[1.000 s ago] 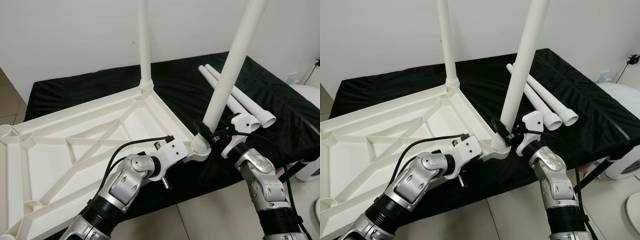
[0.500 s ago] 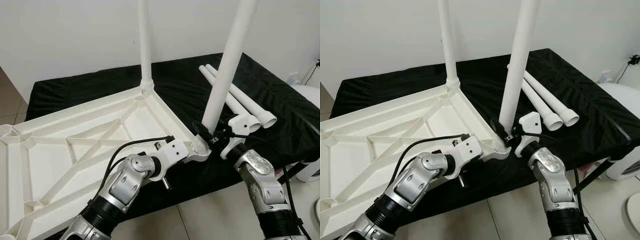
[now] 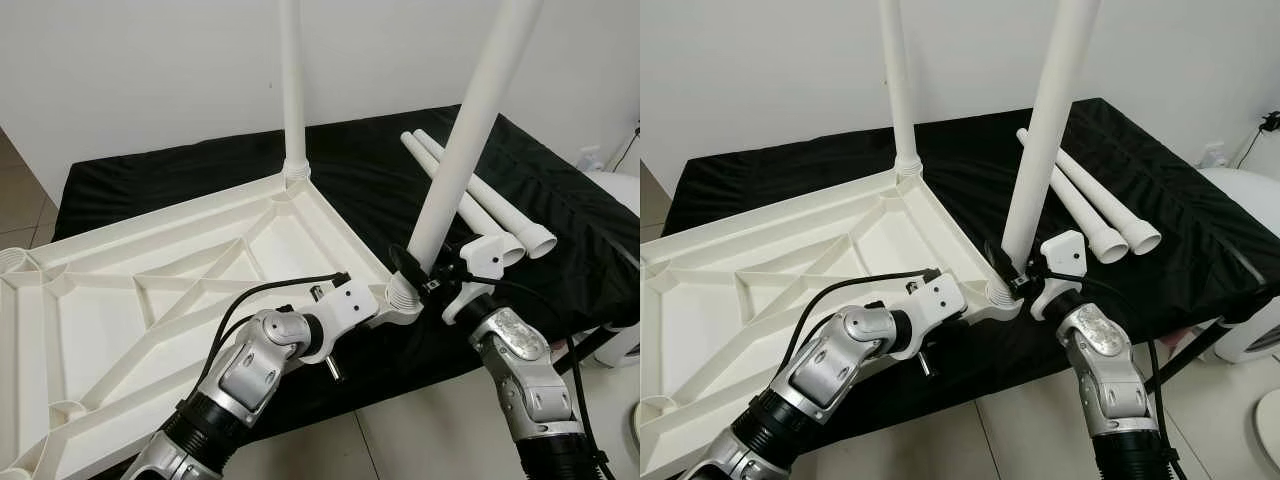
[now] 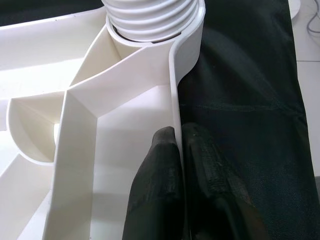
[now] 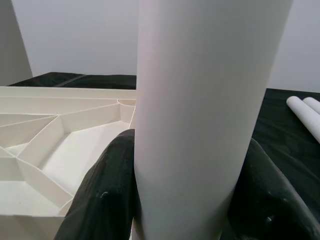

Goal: Building children table

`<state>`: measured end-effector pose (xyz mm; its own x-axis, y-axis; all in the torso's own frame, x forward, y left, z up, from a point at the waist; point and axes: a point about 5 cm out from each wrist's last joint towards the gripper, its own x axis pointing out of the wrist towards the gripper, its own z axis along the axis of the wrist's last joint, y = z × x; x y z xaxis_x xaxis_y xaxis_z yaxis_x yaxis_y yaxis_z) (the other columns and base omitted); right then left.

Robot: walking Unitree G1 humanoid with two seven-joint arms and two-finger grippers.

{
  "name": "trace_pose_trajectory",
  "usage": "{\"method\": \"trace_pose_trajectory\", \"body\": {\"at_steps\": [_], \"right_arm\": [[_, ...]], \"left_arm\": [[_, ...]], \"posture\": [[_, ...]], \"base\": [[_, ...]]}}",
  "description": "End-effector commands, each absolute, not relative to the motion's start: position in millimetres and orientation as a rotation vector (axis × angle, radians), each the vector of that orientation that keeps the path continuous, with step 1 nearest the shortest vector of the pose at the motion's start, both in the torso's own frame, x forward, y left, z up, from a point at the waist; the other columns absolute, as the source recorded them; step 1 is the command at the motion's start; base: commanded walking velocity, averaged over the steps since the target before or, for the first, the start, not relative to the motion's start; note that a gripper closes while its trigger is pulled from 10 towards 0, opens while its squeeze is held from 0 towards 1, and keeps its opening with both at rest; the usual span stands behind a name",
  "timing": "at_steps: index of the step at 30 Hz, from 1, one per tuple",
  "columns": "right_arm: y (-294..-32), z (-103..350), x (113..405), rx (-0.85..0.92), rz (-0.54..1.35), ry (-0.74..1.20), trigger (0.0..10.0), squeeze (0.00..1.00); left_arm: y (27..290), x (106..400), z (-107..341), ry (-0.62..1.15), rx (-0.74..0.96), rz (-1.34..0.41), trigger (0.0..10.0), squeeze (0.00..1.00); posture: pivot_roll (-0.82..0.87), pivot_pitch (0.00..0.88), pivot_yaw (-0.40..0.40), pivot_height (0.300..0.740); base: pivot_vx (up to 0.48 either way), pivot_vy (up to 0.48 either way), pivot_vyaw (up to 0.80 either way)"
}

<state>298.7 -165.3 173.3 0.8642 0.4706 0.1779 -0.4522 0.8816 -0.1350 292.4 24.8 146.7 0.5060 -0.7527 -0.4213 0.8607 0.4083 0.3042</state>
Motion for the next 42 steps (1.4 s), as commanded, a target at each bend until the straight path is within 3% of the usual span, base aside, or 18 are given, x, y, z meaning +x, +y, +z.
{"method": "trace_pose_trajectory", "body": {"at_steps": [1, 32, 42], "right_arm": [[-174.6, 131.9, 291.6, -0.083, 0.411, -0.010, 10.0, 0.00], [-149.2, 149.4, 284.0, -0.024, 0.198, -0.095, 10.0, 0.00], [-143.4, 153.1, 284.5, -0.031, 0.018, -0.099, 10.0, 0.00]], "left_arm": [[22.9, 295.8, 171.9, 0.105, 0.550, -0.987, 10.0, 0.00], [22.3, 295.9, 173.0, 0.103, 0.548, -0.987, 10.0, 0.00], [22.8, 295.7, 173.4, 0.105, 0.546, -0.982, 10.0, 0.00]], "posture": [[-0.13, 0.100, 0.060, 0.740], [-0.13, 0.109, 0.060, 0.740], [-0.12, 0.113, 0.055, 0.740]], "base": [[0.000, 0.000, 0.00], [0.000, 0.000, 0.00], [0.000, 0.000, 0.00]]}}
